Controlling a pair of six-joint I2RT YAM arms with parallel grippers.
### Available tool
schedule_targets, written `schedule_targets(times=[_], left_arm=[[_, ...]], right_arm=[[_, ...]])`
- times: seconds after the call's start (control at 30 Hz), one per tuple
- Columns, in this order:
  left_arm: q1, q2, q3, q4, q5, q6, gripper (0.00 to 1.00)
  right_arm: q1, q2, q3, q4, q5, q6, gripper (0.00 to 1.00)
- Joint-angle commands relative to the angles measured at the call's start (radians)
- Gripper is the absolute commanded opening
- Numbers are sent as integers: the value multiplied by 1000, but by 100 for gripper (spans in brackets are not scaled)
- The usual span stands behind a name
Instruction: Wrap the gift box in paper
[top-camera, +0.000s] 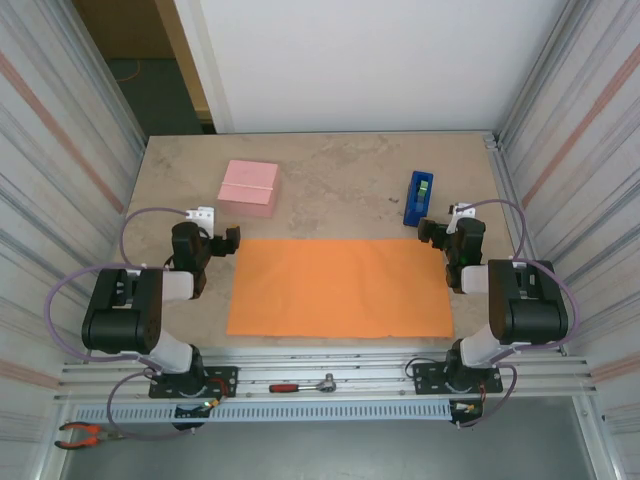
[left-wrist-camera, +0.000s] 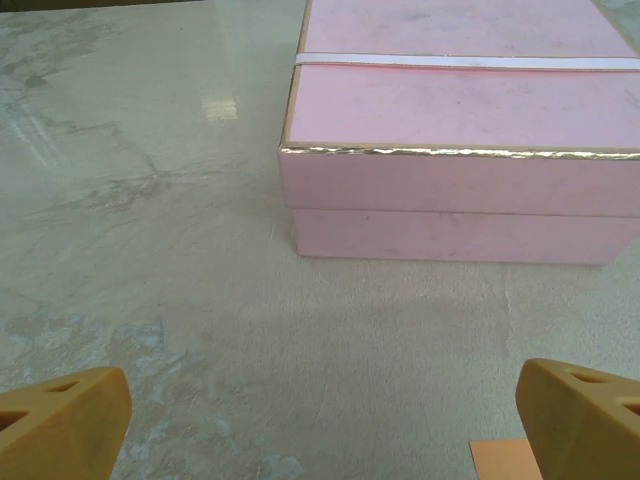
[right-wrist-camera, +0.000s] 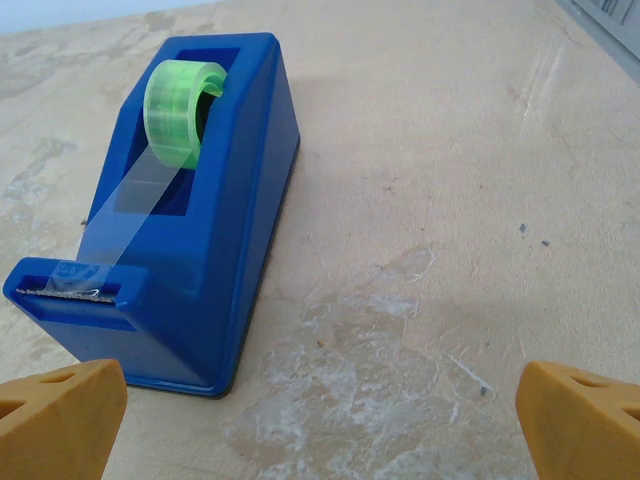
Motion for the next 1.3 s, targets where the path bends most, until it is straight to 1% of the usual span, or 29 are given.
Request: schedule_targets(times=[0.0,0.5,1.0,1.13,1.17,1.27], left_arm=[[8,-1,15,20,6,14,99],[23,2,18,14,31,4,99],[18,-3,11,26,25,8,99],[10,-17,8,30,9,10,99],[3,-32,11,6,-5,13,99],[-7,-99,36,-87,-54,7,99]], right_arm=[[-7,-1,10,2,-9,-27,98],[-8,-2,9,3,-10,-28,98],[-13,1,12,1,-18,-24,98],[-14,-9,4,11,-12,-21,98],[-13,-23,6,-6,9,-9,98],[-15,-121,46,-157,62,11,98]])
